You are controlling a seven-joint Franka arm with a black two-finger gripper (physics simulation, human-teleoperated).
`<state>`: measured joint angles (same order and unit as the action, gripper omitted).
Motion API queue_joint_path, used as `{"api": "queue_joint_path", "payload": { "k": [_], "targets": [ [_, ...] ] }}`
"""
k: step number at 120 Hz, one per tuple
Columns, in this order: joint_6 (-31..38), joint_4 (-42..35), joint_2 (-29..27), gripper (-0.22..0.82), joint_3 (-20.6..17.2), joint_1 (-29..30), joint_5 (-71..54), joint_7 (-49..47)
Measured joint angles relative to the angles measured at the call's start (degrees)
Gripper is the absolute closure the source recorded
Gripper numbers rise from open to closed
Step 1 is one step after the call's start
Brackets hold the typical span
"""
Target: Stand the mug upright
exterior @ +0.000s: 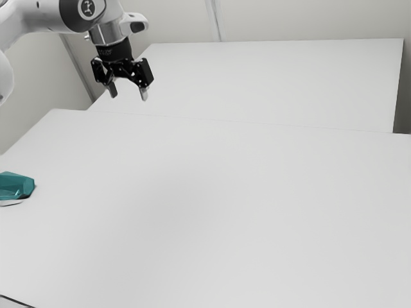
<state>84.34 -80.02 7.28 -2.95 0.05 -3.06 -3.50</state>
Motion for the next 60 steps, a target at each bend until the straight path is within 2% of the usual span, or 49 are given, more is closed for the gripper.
{"api": "queue_joint_path", "payload": {
  "k": [38, 48, 60],
  "targets": [
    [2.43, -0.46, -0.44, 0.0, -0.37, -0.57, -0.36, -0.11],
    [3.22, -1.59, -2.49, 0.0, -0.43, -0.54, -0.18, -0.13],
    [3.79, -5.79, -7.62, 0.0, -0.41, -0.21, 0.05, -0.14]
  ]
}}
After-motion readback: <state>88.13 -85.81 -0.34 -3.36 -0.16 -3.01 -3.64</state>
